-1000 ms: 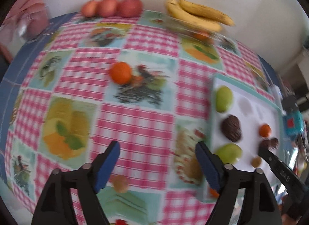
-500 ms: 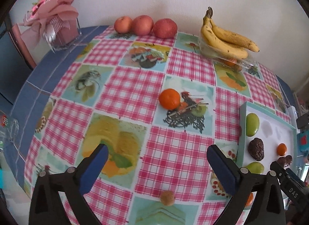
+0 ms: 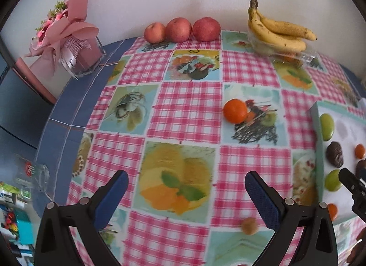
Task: Organize fruits
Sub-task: 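Move the left tool back toward the fruit while the right tool grasps another small brown fruit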
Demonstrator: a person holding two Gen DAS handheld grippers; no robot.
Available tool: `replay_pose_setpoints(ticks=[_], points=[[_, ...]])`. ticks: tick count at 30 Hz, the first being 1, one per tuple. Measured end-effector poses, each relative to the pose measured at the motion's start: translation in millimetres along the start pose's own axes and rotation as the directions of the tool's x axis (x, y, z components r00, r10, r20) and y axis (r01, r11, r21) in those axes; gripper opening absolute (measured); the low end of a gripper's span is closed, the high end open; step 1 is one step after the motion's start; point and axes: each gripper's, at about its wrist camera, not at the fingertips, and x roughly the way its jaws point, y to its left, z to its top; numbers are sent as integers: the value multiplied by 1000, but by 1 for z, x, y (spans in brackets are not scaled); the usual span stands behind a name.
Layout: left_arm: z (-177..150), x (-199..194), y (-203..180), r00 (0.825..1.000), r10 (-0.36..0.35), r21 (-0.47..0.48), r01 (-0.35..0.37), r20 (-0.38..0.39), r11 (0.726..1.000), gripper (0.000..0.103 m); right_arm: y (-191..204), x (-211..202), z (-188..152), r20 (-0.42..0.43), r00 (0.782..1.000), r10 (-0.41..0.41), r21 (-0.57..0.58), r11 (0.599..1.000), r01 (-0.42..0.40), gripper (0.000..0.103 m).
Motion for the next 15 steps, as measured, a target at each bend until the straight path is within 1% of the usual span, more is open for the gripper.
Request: replay_pose_setpoints(ticks=[4,8,12,15], points=[[-1,-2,17,999,31,-8,-31,-10,999,103,23,1,-2,-12,999,41,-47,998,-42,94],[-6,3,42,998,48,-65,-51,-47,997,103,49,2,-4,-27,996,82,-95,992,-84,94],[-12,12,61,993,84,-80,-91,-87,993,103,73,8,-11,-71,990,123,-135,982,-132,94],[-16,17,73,992,78,-110,-89,-103,990,103,89,14,-17,-108,984,143,-163,974,-160,94]])
